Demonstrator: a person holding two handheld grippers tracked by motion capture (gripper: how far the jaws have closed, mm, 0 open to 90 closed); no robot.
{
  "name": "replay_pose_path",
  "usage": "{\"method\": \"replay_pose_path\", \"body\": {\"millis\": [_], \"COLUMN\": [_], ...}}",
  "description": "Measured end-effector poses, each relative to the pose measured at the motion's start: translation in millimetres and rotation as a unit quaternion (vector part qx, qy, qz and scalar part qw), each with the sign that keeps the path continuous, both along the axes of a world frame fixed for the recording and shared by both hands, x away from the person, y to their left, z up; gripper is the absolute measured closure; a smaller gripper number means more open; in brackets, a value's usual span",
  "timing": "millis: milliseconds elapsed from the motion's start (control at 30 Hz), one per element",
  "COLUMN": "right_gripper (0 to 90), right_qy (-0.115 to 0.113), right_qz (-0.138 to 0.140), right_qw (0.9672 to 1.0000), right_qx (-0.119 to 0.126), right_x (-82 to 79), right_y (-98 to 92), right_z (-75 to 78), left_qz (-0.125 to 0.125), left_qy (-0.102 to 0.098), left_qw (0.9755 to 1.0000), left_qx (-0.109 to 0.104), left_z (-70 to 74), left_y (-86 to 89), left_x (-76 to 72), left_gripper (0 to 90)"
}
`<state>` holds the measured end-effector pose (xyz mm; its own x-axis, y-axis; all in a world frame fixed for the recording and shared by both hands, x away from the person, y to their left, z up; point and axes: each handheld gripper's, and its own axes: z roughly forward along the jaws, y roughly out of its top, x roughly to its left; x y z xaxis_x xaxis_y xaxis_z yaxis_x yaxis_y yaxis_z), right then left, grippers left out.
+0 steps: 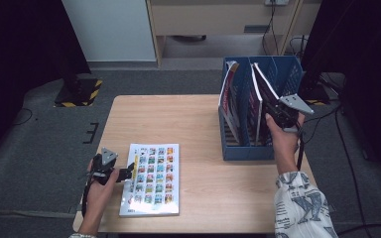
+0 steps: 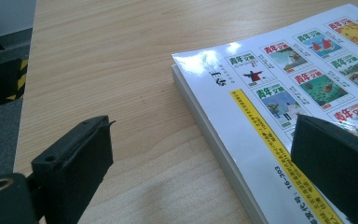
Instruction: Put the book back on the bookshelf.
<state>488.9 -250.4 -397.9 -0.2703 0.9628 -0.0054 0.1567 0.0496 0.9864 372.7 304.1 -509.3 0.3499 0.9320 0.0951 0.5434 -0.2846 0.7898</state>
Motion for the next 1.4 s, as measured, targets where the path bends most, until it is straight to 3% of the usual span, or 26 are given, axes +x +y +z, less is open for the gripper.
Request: {"method": "replay_pose_path", "body": {"millis": [600, 1400], "right_gripper": [76.0, 74.0], "right_qy": [0.008, 0.009], "right_qz": [0.01, 0.03], "right_qw": [0.9999, 0.9995], "right_qx": [0.002, -0.005], "right_x": [-10.6, -22.4], "right_y": [-0.7, 2.0], "right_z": [-4.6, -0.9], "left_qz": [0.002, 0.003], "left_qy": [-0.001, -0.001], "left_qw": [1.0, 1.0], "left_qx": [-0.002, -0.002], "left_z": [0.6, 0.5], "left_y": [0.5, 1.3], "left_x": [-0.9, -0.3], "left_gripper": [5.1, 5.1]}}
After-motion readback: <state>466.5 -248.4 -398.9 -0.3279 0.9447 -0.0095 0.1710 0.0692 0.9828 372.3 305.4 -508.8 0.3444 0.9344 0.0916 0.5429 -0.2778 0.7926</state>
